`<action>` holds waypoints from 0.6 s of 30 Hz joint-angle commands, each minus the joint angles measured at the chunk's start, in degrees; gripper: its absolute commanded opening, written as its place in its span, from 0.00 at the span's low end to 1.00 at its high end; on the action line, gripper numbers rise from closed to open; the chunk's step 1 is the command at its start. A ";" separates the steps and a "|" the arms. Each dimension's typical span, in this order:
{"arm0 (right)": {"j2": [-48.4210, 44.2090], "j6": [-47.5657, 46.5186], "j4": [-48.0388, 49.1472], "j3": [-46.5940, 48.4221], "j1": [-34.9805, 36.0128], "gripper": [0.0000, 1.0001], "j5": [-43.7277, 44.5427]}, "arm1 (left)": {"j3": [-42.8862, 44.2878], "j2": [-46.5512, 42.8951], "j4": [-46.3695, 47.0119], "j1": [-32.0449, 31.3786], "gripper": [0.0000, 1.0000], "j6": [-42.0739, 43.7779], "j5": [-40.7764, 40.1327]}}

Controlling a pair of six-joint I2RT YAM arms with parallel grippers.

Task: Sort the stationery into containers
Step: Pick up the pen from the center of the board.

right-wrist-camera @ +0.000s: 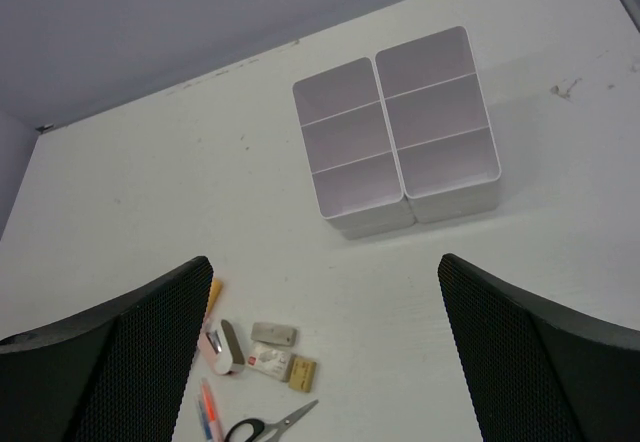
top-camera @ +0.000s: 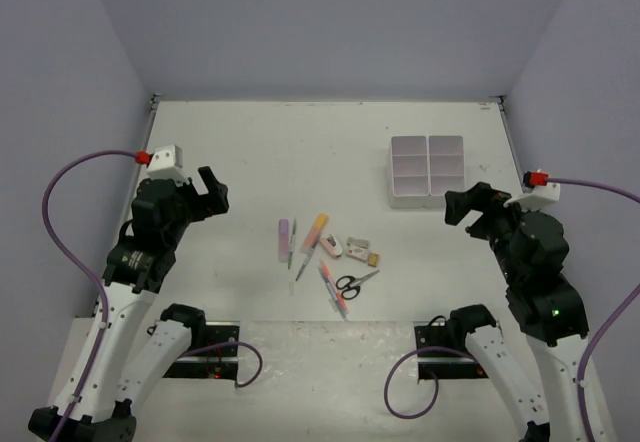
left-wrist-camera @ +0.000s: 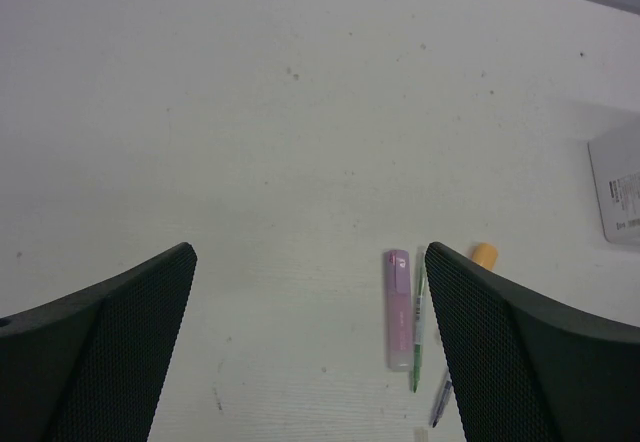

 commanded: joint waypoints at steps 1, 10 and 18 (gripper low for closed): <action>-0.80 0.85 1.01 0.43 0.23 0.99 0.74 | -0.09 0.00 1.32 -0.29 1.00 0.24 0.33; 0.11 -0.71 3.02 -1.20 0.34 0.99 -12.30 | -0.09 0.35 1.29 -0.36 1.00 0.15 0.33; 11.57 -2.23 1.01 1.39 9.21 0.92 -16.98 | -0.43 -0.25 1.29 -1.28 1.00 -0.11 0.51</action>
